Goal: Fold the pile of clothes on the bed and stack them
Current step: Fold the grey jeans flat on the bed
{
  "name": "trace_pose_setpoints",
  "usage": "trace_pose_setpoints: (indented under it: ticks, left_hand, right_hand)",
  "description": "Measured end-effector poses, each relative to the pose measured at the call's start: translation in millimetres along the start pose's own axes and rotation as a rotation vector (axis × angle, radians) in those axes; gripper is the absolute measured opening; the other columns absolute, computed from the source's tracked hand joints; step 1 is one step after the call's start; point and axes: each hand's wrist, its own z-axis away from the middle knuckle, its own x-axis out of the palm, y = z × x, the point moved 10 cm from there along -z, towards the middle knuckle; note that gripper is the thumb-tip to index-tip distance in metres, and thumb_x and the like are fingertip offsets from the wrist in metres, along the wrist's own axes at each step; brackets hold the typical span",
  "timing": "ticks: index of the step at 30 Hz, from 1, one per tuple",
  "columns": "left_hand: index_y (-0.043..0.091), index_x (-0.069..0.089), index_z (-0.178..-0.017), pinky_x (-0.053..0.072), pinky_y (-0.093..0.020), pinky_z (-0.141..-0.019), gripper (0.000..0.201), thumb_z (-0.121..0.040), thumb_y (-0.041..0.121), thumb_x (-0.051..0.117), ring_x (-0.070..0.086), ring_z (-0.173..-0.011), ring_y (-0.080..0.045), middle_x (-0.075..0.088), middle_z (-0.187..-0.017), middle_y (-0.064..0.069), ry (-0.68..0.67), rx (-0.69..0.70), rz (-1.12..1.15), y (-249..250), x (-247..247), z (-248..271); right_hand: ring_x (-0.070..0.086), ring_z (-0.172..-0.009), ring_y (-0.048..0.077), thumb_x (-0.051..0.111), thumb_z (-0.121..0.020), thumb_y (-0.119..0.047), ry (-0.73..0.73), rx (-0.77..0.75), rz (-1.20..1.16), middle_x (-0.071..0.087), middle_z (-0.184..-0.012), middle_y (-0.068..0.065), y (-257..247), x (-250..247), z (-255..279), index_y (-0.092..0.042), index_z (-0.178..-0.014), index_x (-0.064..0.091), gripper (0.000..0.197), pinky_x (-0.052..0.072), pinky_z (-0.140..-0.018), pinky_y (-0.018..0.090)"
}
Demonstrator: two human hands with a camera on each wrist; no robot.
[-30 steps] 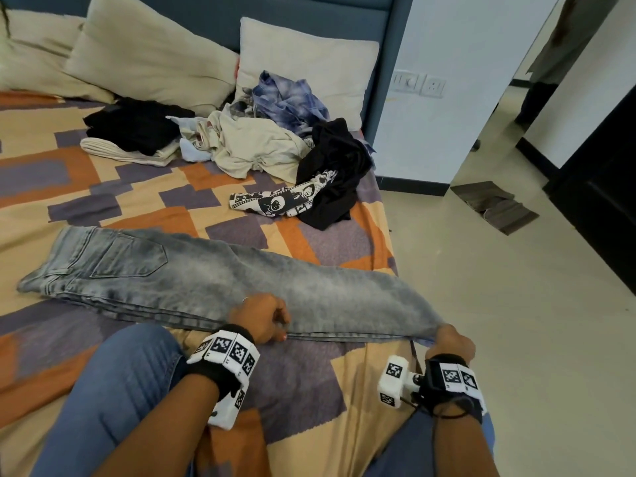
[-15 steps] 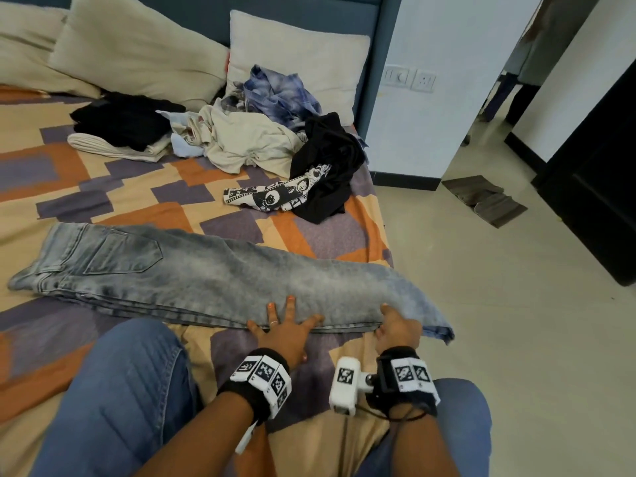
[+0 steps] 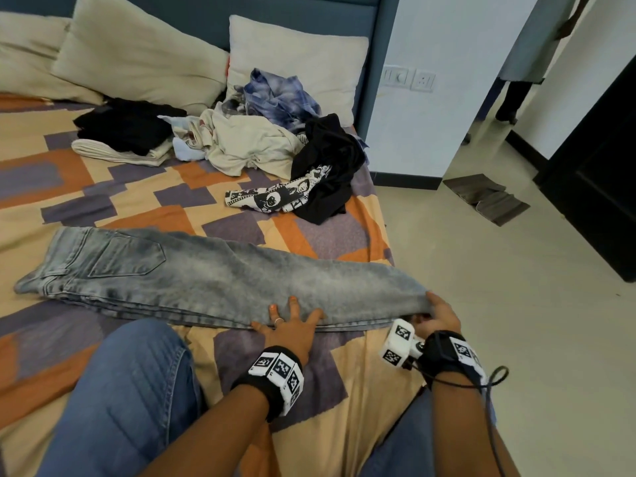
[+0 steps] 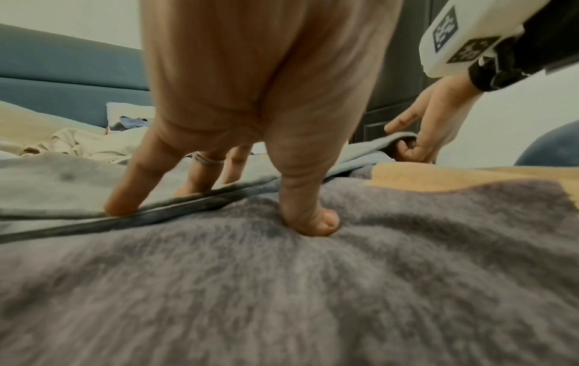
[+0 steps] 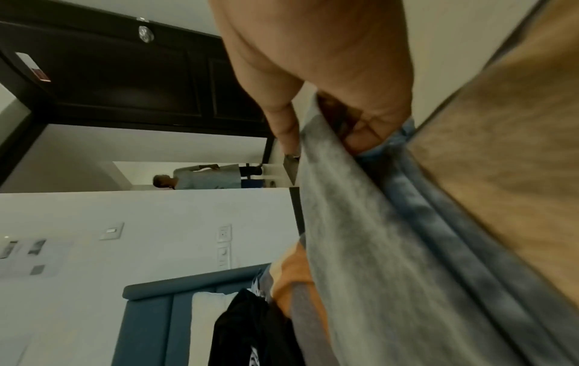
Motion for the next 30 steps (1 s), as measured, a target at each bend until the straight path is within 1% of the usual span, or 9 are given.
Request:
trace_pose_setpoints:
  ticks: [3,7,11,14,16,18,20,26,30]
  left_hand:
    - [0.051,-0.01,-0.147,0.008,-0.082,-0.1,0.107,-0.088,0.001,0.065,-0.005,-0.142,-0.056,-0.015,-0.16,-0.015,0.028,-0.005,-0.023,2,0,-1]
    - [0.055,-0.022,-0.142,0.011,-0.081,-0.101,0.114,-0.089,0.005,0.065,-0.003,-0.142,-0.055,-0.016,-0.16,-0.015,0.045,0.007,-0.053,0,0,-3]
    - [0.056,-0.013,-0.145,0.011,-0.08,-0.102,0.107,-0.09,0.007,0.064,-0.005,-0.142,-0.054,-0.018,-0.16,-0.013,0.021,0.005,-0.069,-2,3,-5]
    - [0.056,-0.013,-0.145,0.013,-0.081,-0.1,0.105,-0.09,0.012,0.066,-0.002,-0.142,-0.055,-0.017,-0.159,-0.014,0.04,-0.014,-0.086,-1,4,-7]
    - [0.055,-0.014,-0.145,0.014,-0.081,-0.1,0.106,-0.09,0.014,0.067,-0.001,-0.142,-0.055,-0.016,-0.159,-0.014,0.049,-0.023,-0.096,0,4,-7]
    - [0.054,-0.014,-0.145,0.014,-0.081,-0.1,0.106,-0.089,0.015,0.067,-0.001,-0.142,-0.056,-0.016,-0.159,-0.014,0.042,-0.025,-0.103,0,5,-7]
    - [0.055,-0.012,-0.145,0.013,-0.081,-0.101,0.104,-0.09,0.014,0.066,-0.001,-0.142,-0.055,-0.015,-0.159,-0.013,0.041,-0.025,-0.095,-1,4,-6]
    - [0.056,-0.012,-0.145,0.006,-0.079,-0.104,0.098,-0.092,0.022,0.063,-0.007,-0.144,-0.05,-0.019,-0.161,-0.007,0.044,-0.004,-0.052,-7,3,-2]
    - [0.056,-0.019,-0.142,-0.017,-0.079,-0.094,0.098,-0.092,0.031,0.062,-0.027,-0.139,-0.049,-0.031,-0.157,-0.004,0.099,-0.022,-0.087,-12,3,3]
  right_hand:
    - [0.067,-0.091,0.026,0.075,-0.074,-0.007,-0.176,-0.055,-0.176,0.071,-0.098,0.013,-34,23,23,-0.006,-0.117,0.063,0.045,0.056,-0.056,0.033]
    - [0.063,-0.107,0.028,0.086,-0.032,0.001,-0.409,-0.172,-0.28,0.073,-0.099,0.011,-63,40,23,-0.009,-0.113,0.062,0.086,0.054,-0.072,0.04]
    - [0.059,-0.119,0.038,0.069,-0.084,-0.018,-0.113,-0.081,-0.081,0.073,-0.097,0.009,-38,-12,-13,-0.013,-0.09,0.072,0.008,0.052,-0.086,0.038]
    - [0.05,-0.129,0.031,0.052,-0.099,-0.016,0.016,-0.003,-0.208,0.051,-0.134,0.014,-6,-36,-2,-0.003,-0.136,0.046,0.04,0.048,-0.098,0.04]
    - [0.057,-0.117,0.034,0.045,-0.1,-0.009,0.011,-0.031,-0.098,0.053,-0.121,0.02,11,-38,16,-0.01,-0.126,0.05,0.027,0.05,-0.093,0.04]
    - [0.057,-0.074,0.031,0.042,-0.096,0.004,0.053,-0.129,-0.007,0.054,-0.083,0.019,20,-34,31,0.0,-0.103,0.059,0.018,0.051,-0.064,0.035]
    - [0.047,-0.057,0.025,0.042,-0.09,0.012,0.013,-0.124,0.067,0.046,-0.07,0.015,41,-18,49,0.004,-0.087,0.054,0.015,0.047,-0.046,0.03]
    - [0.059,-0.092,0.041,0.054,-0.097,-0.008,-0.056,0.052,0.241,0.05,-0.105,0.022,68,21,87,-0.006,-0.118,0.044,0.024,0.052,-0.09,0.05]
    - [0.048,-0.068,0.019,0.062,-0.093,-0.019,-0.121,0.233,0.026,0.051,-0.084,0.009,75,29,79,-0.003,-0.122,0.052,0.035,0.044,-0.066,0.031]
